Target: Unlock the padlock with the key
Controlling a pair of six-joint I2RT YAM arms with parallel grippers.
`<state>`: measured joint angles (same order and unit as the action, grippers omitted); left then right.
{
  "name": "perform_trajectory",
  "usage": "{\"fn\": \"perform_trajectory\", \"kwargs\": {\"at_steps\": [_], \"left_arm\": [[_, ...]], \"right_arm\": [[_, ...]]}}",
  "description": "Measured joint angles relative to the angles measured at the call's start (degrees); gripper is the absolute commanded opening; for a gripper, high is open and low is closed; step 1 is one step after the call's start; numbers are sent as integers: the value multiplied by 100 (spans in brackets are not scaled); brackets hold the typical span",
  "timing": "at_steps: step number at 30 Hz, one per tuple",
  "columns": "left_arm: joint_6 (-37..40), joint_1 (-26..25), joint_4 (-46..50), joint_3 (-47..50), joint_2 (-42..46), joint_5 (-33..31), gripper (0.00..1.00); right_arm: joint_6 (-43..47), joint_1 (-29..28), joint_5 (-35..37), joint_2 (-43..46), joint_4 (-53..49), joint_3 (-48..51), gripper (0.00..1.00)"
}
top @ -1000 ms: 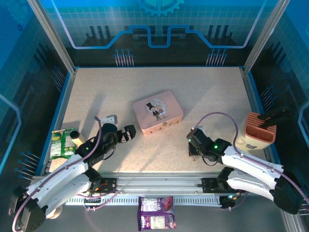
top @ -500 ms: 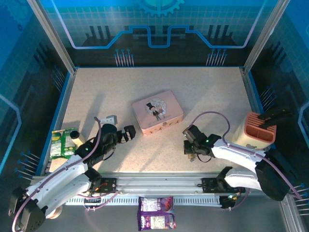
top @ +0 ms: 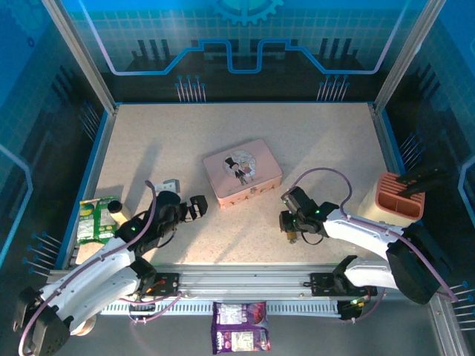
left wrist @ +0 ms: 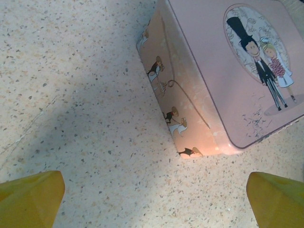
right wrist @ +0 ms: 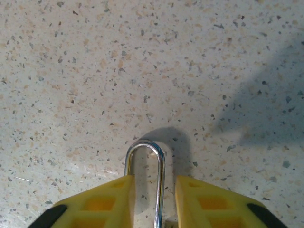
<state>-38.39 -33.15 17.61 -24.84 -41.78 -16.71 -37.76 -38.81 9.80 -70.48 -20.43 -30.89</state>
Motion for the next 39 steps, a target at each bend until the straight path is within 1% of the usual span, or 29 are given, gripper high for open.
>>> {"fn": "perform_trajectory", "kwargs": {"at_steps": [4, 9, 13, 17, 20, 23, 26, 27, 33, 36, 39], "left_arm": [[2, 0, 192, 0, 114, 0, 99], [144, 0, 407, 0, 273, -2, 99], [323, 4, 463, -2, 468, -114, 99], [566, 4, 428, -17, 671, -402, 99], [752, 4, 356, -55, 737, -728, 99], [905, 7, 234, -116, 741, -1198, 99], [1158, 26, -24, -114, 745, -1606, 99], [1263, 37, -170, -103, 748, -1718, 99], [2105, 66, -1401, 411, 719, -2391, 99], [2656, 98, -2149, 761, 542, -2581, 99], [3075, 133, -2570, 907, 323, -2704, 99]], "right_arm": [[55, 0, -7, 2, -7, -24, 46], [170, -2, -87, 164, -190, -162, 53], [337, -2, -103, 586, -415, -455, 57], [549, -2, -85, 1169, -544, -772, 63], [767, -2, -81, 1545, -570, -940, 72], [1051, -2, -13, 1808, -568, -1034, 80], [1416, -2, 155, 2015, -553, -1049, 96], [1554, 0, 221, 2083, -542, -1049, 100], [2490, 28, 734, 2524, -210, -973, 99], [2986, 37, 942, 2820, 173, -664, 100], [3460, 57, 1086, 3134, 542, -271, 100]]}}
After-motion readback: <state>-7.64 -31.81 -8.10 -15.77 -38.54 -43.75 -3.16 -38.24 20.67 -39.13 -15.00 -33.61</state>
